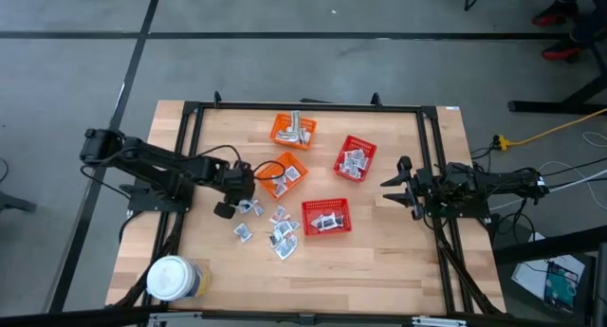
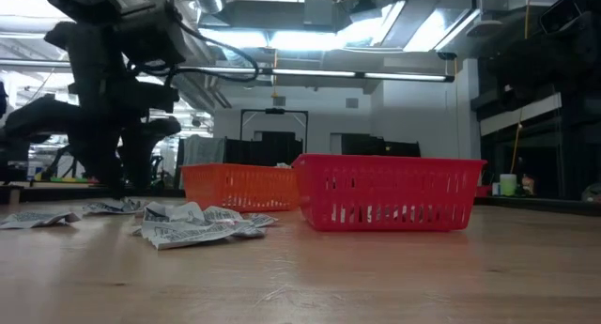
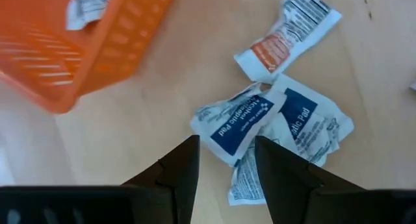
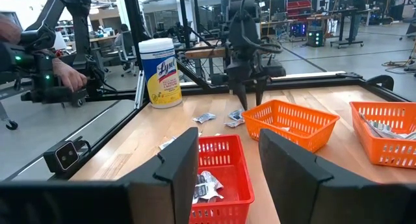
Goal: Pick & Place First Aid Supplies
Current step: Put the blue alcohol pad into the bottom orange bin
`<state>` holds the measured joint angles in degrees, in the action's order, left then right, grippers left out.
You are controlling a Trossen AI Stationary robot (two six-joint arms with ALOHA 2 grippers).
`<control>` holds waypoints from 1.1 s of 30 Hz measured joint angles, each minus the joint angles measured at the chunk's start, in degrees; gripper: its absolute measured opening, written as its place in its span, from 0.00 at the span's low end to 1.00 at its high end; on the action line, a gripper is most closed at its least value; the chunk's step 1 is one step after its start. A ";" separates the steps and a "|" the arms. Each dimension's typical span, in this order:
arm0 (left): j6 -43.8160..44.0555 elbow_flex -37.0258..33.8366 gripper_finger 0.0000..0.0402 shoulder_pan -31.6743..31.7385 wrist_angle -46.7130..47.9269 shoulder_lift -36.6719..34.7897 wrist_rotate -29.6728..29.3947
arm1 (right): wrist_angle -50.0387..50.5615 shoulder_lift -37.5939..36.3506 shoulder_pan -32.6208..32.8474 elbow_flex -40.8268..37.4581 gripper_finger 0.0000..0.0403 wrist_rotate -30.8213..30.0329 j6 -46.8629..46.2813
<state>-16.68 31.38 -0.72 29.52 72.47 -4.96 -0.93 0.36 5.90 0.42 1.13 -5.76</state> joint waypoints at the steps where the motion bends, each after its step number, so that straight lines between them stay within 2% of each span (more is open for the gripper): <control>1: -0.56 0.00 0.36 0.22 0.02 0.39 0.64 | 0.00 0.00 0.00 0.00 0.40 0.01 0.00; 5: -3.47 0.00 0.36 -0.02 -1.46 2.28 2.64 | 0.00 -0.02 0.01 0.01 0.40 0.01 0.00; 11: -4.10 0.55 0.33 -0.36 -2.98 4.52 2.14 | 0.00 -0.01 0.01 -0.01 0.40 0.01 0.01; 14: -4.10 1.12 0.26 -0.40 -2.98 4.59 2.11 | 0.00 -0.01 -0.01 -0.01 0.40 0.00 0.00; 21: -3.25 1.29 0.02 -0.40 -2.78 4.59 2.46 | 0.00 -0.02 -0.01 -0.01 0.40 0.01 0.00; 26: 1.39 1.50 0.01 -0.40 -2.58 4.59 1.47 | 0.00 -0.01 0.01 -0.01 0.40 0.01 0.00; 33: 7.02 5.47 0.01 -0.40 -2.48 4.59 -0.69 | 0.00 0.00 0.01 -0.01 0.40 -0.01 0.02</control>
<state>-9.66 36.84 -1.13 27.05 77.06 -5.65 -0.93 0.36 5.91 0.40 1.13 -5.74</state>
